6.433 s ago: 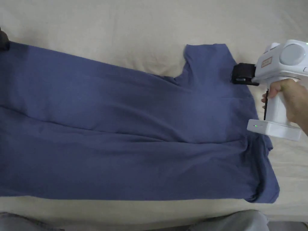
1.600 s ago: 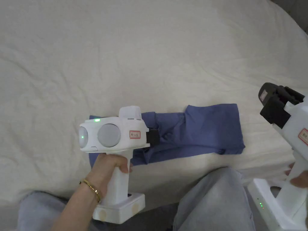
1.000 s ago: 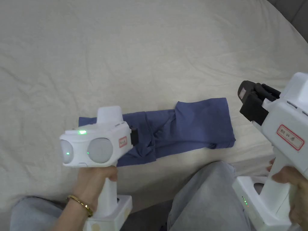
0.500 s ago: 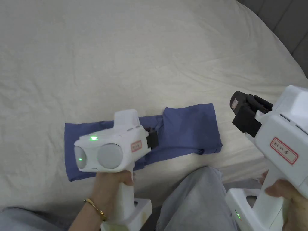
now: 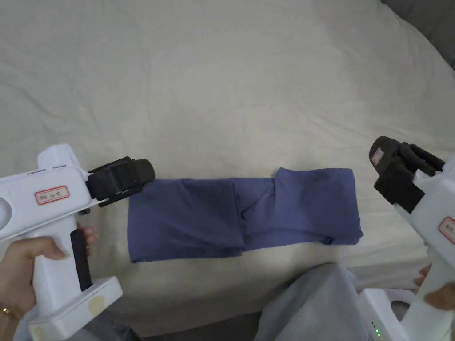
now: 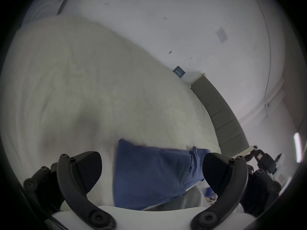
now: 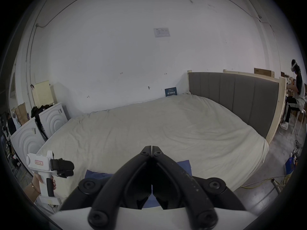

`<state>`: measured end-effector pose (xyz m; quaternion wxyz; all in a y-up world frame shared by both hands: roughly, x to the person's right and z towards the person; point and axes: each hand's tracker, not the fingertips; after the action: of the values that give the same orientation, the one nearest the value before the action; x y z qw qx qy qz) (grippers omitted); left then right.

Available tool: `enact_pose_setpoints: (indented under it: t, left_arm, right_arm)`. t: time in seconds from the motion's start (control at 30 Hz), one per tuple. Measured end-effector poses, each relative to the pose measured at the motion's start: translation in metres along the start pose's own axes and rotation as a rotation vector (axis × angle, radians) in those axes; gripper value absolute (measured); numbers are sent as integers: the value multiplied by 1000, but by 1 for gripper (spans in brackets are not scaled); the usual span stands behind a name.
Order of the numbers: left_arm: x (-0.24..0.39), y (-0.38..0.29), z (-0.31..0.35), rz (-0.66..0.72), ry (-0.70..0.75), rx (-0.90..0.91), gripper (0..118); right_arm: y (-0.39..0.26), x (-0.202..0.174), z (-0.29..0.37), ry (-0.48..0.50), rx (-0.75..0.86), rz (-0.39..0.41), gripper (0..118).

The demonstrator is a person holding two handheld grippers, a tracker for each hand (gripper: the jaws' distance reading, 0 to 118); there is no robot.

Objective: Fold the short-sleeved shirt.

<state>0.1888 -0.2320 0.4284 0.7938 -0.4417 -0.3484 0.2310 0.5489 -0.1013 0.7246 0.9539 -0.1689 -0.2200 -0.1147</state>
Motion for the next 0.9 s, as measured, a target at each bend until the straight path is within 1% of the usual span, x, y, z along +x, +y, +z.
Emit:
enact_pose_setpoints:
  t: [0.1, 0.23, 0.27, 0.37, 0.4, 0.43, 0.47, 0.5, 0.53, 0.6, 0.63, 0.67, 0.7, 0.73, 0.8, 0.9]
  left_arm:
    - [-32, -11, -5, 107, -64, -59, 118]
    - [-54, -29, -23, 207, -191, -164, 118]
    - [-58, -33, -29, 242, -203, -187, 118]
    - [-61, -37, -32, 265, -269, -124, 118]
    - [-62, -36, -35, 293, -276, -122, 117]
    - [-64, -37, -38, 337, -280, -123, 109]
    - [-63, -37, -40, 340, -287, -125, 87]
    - [-62, -37, -40, 333, -277, -122, 42]
    - [-60, -37, -43, 328, -213, -123, 9]
    - [-55, -39, -58, 240, 14, -196, 9]
    - [-54, -41, -56, 252, -71, -159, 9]
    - [-51, -36, -49, 306, -91, -143, 9]
    - [-47, -33, -48, 335, -42, -153, 9]
    - [-43, -30, -49, 332, -5, -172, 8]
    - [-33, -22, -38, 301, 33, -151, 8]
    - [-28, -9, -13, 329, 20, -93, 7]
  right_arm:
    - [3, -5, -2, 5, 1, 13, 2]
    - [5, -13, -5, 1, -6, 26, 2]
    - [5, -13, -6, -2, -9, 30, 2]
    - [4, -14, -4, -13, -11, 40, 2]
    - [5, -16, -3, -15, -12, 39, 2]
    - [4, -17, -3, -17, -16, 37, 2]
    - [4, -17, -3, -15, -20, 35, 2]
    - [3, -18, -3, -14, -23, 35, 2]
    - [2, -17, -3, -13, -26, 37, 2]
    - [-1, -19, -3, -8, -31, 42, 2]
    - [-1, -19, -3, -4, -34, 42, 2]
    - [-2, -20, -2, -2, -37, 41, 2]
    - [-2, -21, -2, 0, -38, 40, 2]
    - [-3, -21, -2, 5, -38, 39, 2]
    - [-3, -19, -3, 13, -40, 33, 2]
    - [-1, -18, -3, 31, -28, 14, 2]
